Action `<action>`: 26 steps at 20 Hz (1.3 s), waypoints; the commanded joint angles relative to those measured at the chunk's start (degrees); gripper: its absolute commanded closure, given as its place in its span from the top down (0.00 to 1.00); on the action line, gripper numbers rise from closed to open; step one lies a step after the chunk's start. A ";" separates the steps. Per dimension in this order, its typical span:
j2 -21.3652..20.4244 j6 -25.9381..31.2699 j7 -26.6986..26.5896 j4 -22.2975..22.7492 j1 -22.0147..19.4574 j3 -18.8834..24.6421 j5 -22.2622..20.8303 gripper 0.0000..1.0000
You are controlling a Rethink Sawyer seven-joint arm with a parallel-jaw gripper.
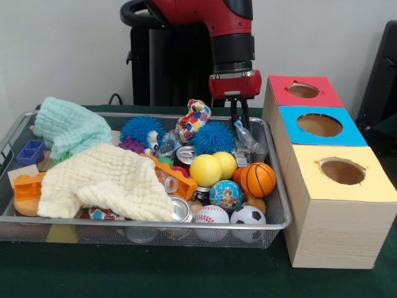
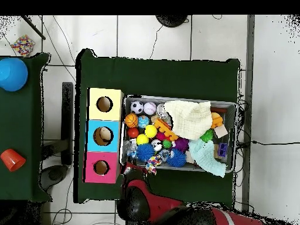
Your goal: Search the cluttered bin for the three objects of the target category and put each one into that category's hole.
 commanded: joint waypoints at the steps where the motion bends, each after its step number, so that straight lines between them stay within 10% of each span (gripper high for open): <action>1: -4.52 5.88 15.83 -4.61 -4.75 6.99 1.50 0.00; 26: -4.08 16.80 14.68 0.74 -21.84 29.74 -4.19 0.00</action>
